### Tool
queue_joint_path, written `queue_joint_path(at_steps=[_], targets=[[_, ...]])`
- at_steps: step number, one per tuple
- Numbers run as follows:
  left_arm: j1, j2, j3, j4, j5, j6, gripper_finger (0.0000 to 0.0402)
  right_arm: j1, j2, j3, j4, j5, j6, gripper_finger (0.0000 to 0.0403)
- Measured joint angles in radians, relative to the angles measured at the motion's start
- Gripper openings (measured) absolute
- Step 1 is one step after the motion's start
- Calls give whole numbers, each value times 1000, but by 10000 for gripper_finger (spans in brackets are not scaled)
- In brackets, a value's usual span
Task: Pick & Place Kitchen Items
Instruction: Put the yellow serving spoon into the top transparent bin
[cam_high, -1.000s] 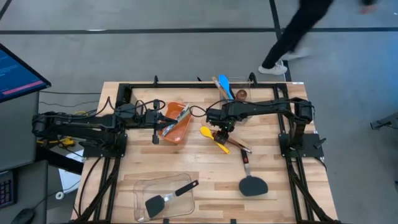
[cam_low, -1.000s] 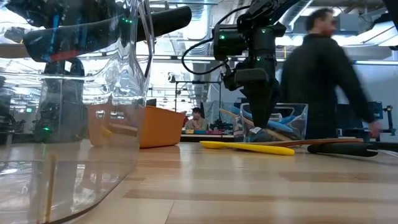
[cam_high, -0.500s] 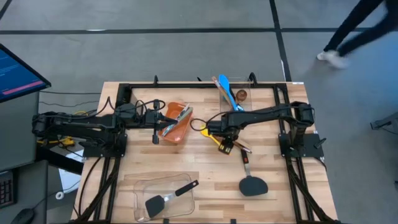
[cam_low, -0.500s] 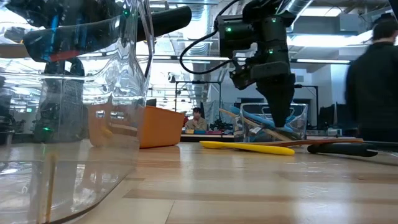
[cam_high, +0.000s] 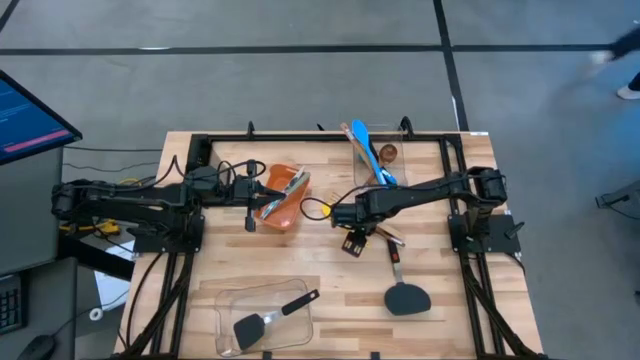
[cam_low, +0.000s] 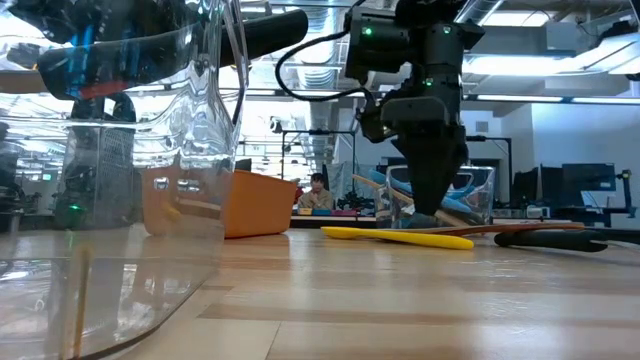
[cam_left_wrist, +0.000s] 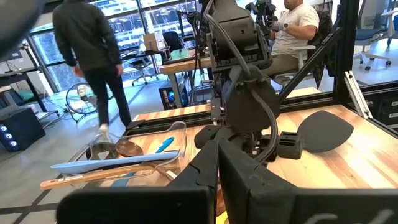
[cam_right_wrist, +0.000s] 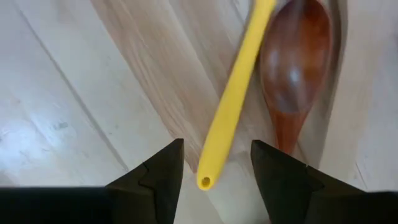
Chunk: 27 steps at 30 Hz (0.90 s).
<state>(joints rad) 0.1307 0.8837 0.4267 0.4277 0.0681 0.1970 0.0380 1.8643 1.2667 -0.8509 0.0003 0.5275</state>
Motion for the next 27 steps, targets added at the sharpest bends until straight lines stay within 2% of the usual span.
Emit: queue_joint_path(at_steps=[8, 13, 22, 27], targets=[[0, 0, 0, 0, 0, 0, 1, 0, 8, 0, 51, 6, 83, 191], [0, 0, 0, 0, 0, 0, 1, 1, 8, 0, 61, 74, 152, 194], [0, 0, 0, 0, 0, 0, 1, 17, 8, 0, 122, 86, 209, 179], [0, 0, 0, 0, 0, 0, 1, 37, 41, -1, 102, 139, 237, 174]])
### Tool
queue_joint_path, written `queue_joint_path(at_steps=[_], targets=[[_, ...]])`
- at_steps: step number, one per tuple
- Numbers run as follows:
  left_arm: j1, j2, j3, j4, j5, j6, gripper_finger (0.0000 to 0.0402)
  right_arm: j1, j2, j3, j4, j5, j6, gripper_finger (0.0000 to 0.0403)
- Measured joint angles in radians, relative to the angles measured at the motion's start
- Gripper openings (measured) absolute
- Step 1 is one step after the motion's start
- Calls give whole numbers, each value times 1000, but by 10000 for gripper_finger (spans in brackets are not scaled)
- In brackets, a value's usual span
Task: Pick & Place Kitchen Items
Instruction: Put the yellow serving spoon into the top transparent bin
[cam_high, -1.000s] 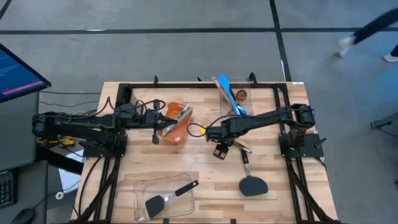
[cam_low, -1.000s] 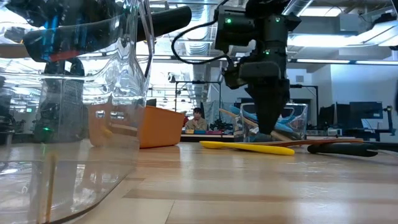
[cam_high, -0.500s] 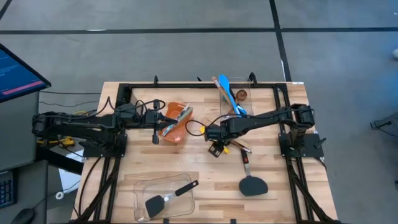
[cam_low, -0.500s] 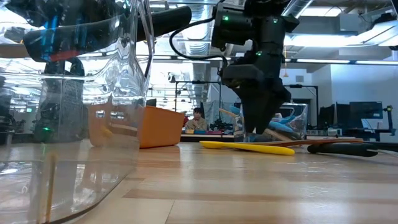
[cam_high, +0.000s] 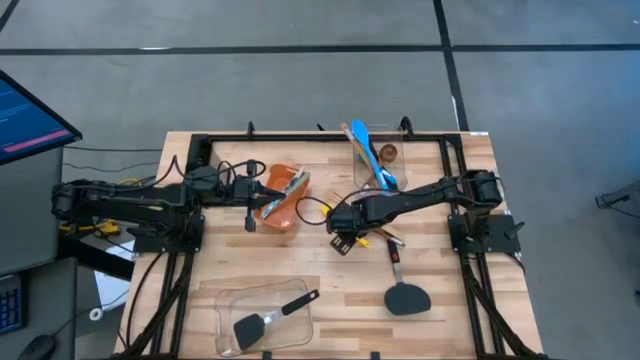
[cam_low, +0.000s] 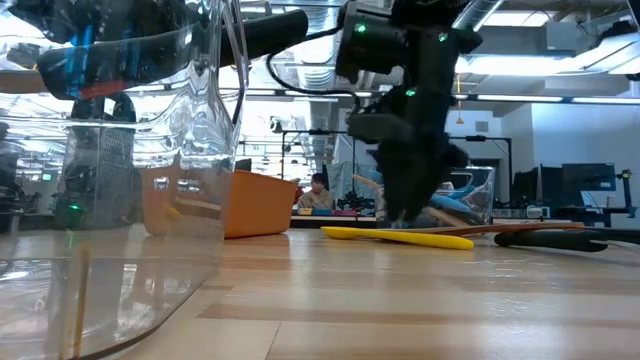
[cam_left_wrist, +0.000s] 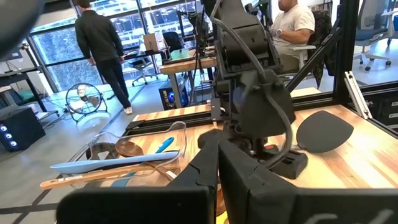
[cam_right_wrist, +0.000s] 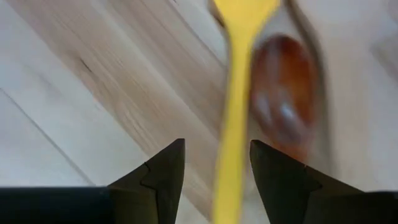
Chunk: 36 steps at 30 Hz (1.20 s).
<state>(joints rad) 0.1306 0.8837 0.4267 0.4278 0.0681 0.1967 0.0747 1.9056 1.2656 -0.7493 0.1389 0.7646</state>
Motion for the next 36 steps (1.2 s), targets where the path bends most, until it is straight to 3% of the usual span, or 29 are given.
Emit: queue_joint_path(at_steps=[12, 16, 24, 36], targets=[[-1, 0, -1, 0, 0, 0, 1, 10, 104, 7, -16, -7, 25, 183], [-1, 0, -1, 0, 0, 0, 1, 10, 97, 5, -7, -8, 25, 149], [0, 0, -1, 0, 0, 0, 1, 12, 98, 5, -7, -16, 25, 41], [0, 0, -2, 0, 0, 0, 1, 43, 76, 57, -121, -37, -19, 41]])
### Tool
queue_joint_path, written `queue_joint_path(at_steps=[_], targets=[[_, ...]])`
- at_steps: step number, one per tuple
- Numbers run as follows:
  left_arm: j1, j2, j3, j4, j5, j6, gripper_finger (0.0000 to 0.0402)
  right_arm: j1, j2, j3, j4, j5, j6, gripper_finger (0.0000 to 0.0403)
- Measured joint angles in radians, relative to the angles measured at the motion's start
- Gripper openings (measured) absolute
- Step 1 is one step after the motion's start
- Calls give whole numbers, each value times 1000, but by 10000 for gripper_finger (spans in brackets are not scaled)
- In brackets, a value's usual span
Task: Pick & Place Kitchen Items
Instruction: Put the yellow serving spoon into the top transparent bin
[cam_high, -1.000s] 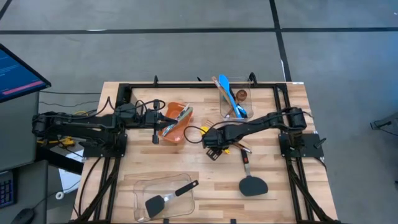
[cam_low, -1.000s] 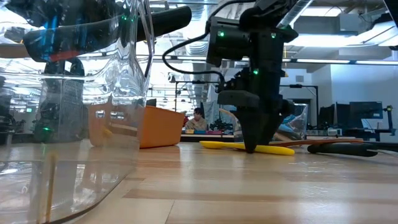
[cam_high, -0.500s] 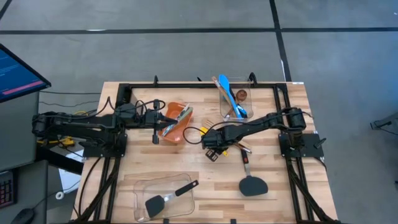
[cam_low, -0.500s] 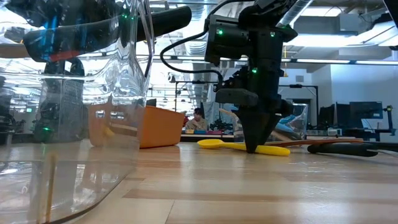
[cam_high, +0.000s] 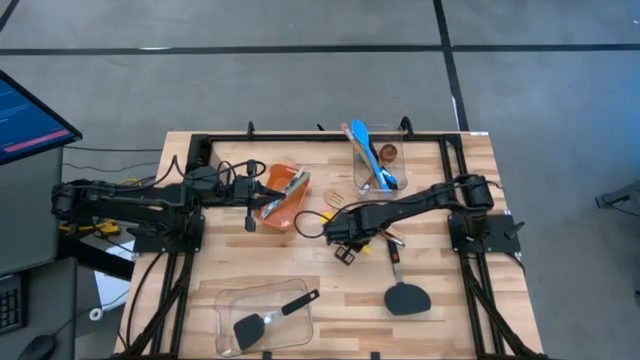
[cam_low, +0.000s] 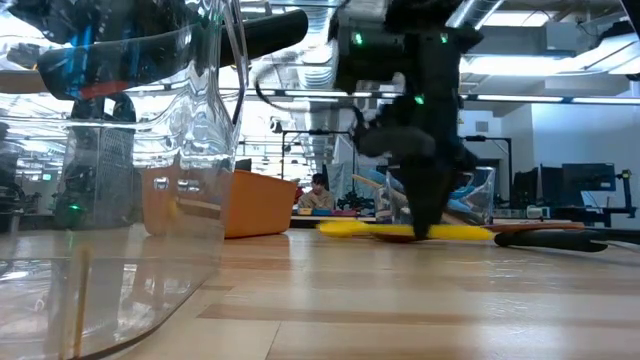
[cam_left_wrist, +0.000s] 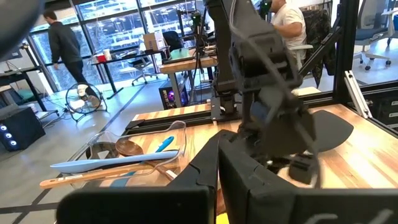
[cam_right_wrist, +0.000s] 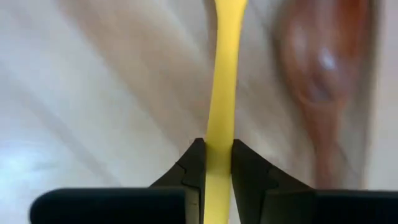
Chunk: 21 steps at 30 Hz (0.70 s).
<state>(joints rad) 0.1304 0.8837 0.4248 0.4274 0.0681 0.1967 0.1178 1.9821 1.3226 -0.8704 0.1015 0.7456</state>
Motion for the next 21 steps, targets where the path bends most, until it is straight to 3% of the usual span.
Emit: queue_joint_path(at_steps=[13, 21], targets=[[0, 0, 0, 0, 0, 0, 1, 0, -210, 9, -36, 16, 8, 41], [0, 0, -1, 0, 0, 0, 1, 7, -402, 10, -108, 205, 69, 41]])
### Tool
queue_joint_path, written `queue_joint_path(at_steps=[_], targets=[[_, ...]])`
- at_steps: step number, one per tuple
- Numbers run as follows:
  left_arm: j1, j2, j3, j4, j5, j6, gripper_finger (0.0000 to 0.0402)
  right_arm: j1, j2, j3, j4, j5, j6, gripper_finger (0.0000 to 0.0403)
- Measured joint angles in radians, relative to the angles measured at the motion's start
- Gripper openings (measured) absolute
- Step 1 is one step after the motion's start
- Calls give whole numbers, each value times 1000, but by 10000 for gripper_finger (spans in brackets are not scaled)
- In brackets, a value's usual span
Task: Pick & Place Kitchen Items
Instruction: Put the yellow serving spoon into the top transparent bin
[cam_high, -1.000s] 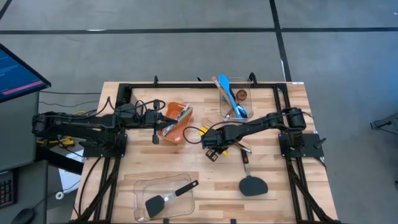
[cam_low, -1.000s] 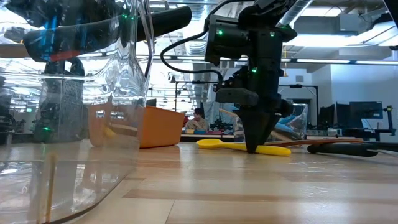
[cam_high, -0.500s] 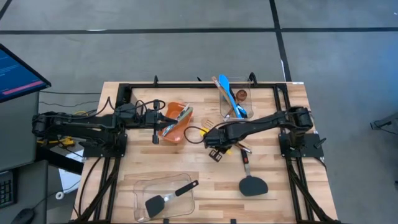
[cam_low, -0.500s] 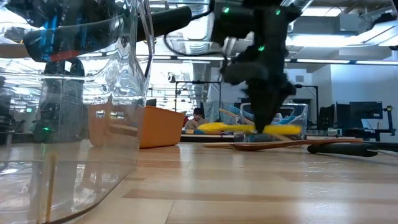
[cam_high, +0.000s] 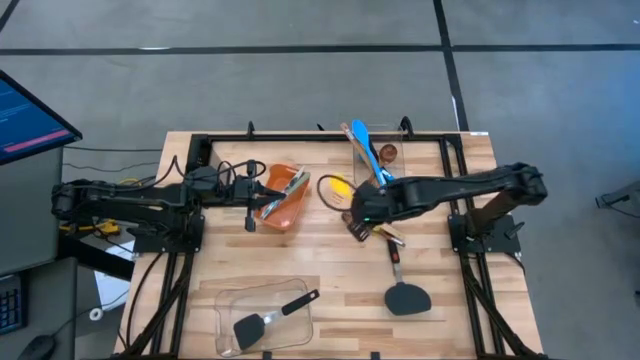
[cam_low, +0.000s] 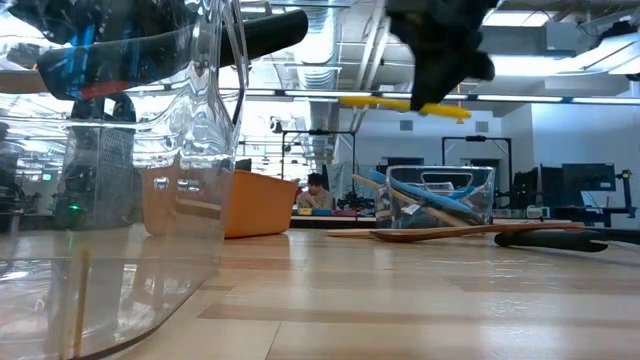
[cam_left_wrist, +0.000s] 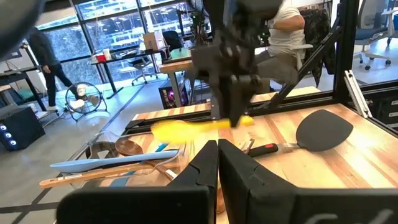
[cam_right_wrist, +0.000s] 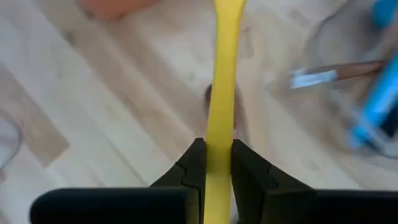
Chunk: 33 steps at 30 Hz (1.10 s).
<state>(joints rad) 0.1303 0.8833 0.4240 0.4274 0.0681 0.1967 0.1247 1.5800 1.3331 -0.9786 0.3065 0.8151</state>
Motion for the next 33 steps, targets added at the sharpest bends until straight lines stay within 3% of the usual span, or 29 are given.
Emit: queue_joint_path(at_steps=[9, 16, 19, 33], targets=[[0, 0, 0, 1, 0, 0, 1, -10, -146, 0, -103, 265, 33, 41], [0, 0, 0, 1, 0, 0, 1, -75, -181, 0, -99, 495, 32, 41], [0, 0, 0, 0, 0, 0, 1, -131, -171, 2, -93, 502, 15, 41], [0, 0, 0, 0, 0, -3, 1, -361, -154, -80, -4, 318, -136, 41]])
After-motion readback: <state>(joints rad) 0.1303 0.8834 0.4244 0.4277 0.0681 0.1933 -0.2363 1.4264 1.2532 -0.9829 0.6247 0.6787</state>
